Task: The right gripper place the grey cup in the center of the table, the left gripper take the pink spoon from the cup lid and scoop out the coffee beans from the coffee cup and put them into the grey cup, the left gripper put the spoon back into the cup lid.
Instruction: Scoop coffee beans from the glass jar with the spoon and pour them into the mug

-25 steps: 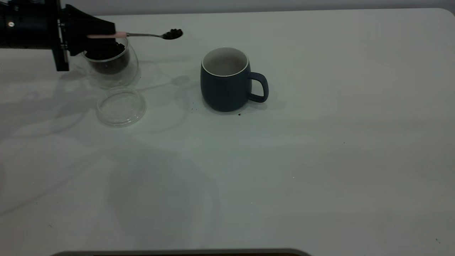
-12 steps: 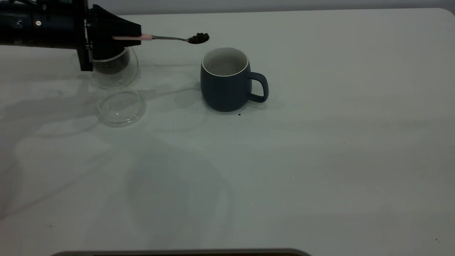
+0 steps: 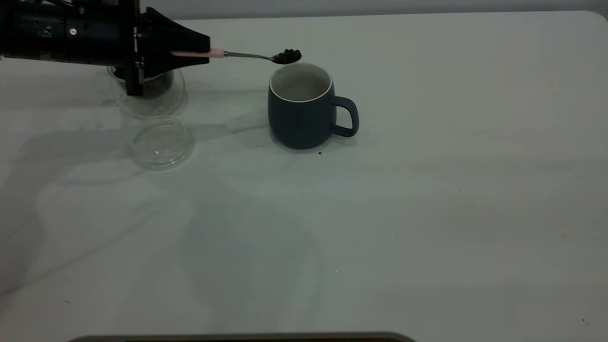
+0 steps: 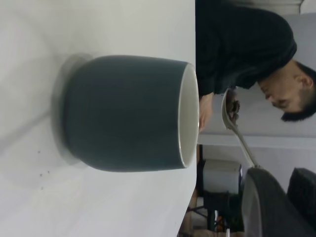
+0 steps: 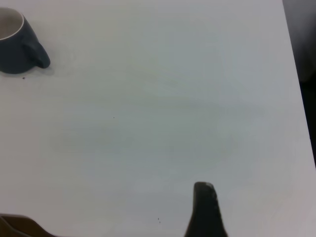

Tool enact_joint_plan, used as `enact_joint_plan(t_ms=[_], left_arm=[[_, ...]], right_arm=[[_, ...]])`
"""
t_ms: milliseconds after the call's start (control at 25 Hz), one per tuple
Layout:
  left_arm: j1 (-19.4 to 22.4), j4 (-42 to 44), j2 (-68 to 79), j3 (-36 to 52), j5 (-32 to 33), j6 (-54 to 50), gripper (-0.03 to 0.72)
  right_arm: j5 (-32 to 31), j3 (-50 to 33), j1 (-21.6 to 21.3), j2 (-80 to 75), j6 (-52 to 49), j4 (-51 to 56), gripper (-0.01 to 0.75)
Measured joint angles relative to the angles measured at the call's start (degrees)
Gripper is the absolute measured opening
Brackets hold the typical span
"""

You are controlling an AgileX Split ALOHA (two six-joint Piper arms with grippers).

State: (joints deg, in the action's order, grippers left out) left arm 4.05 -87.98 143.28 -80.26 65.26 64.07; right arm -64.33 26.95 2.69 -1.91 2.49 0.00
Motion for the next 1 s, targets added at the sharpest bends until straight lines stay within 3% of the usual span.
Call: enact_joint_plan(t_ms=[400,680,1000], left_arm=[[-0.46,0.00,0.00,0.00,-1.41,8.72,0.115],[-1.39,-0.62,0.00,0.00,-7.02,25.59,0.115],[-4.07,-2.85,0.06,0.00,-9.17,40.35,0.115]], right_arm=[[0.00,0.00,0.00,0.00,0.00,0.00,0.591],[0.00,0.00,0.00,0.00,0.00,0.00,0.591],[0.00,0.00,0.00,0.00,0.00,0.00,0.591]])
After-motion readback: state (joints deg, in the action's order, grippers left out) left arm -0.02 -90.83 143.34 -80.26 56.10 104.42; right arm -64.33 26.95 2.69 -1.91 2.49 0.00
